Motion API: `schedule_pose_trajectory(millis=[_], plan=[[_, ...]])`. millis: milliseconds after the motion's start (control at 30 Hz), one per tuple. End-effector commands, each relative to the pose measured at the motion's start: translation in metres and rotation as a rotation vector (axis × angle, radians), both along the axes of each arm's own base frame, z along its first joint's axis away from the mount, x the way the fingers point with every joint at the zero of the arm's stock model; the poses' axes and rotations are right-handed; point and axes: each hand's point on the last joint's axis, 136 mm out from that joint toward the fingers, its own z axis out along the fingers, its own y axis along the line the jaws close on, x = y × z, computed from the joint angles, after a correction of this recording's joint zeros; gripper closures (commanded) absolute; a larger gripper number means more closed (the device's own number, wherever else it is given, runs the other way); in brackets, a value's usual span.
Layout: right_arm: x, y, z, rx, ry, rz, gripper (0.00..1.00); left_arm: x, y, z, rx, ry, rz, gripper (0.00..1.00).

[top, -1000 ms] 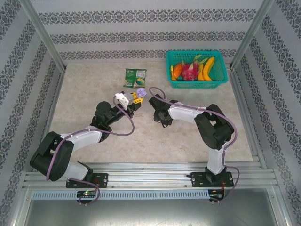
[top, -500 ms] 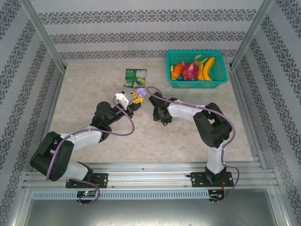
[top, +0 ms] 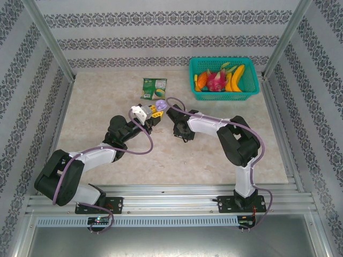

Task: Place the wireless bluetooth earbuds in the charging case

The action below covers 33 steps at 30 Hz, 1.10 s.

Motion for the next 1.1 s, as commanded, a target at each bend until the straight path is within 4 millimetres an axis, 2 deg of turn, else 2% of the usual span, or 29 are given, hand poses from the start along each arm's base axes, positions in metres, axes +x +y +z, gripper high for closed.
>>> schedule_pose_trajectory(millis=[0,367,667,1067], plan=[[-0.001,-0.01,-0.015,-0.075,0.019,-0.024,0.65,-0.001,0.005,0.019,-0.036,-0.062,0.001,1.0],[0.002,-0.008,-0.018,-0.081,0.024,-0.006,0.71,-0.002,0.004,0.018,-0.037,-0.062,-0.002,1.0],[0.005,-0.013,-0.012,-0.076,-0.001,0.04,0.78,-0.001,0.004,0.019,-0.037,-0.058,-0.004,1.0],[0.009,-0.025,0.023,0.013,-0.163,0.065,0.79,-0.002,0.003,0.018,-0.029,-0.053,-0.006,1.0]])
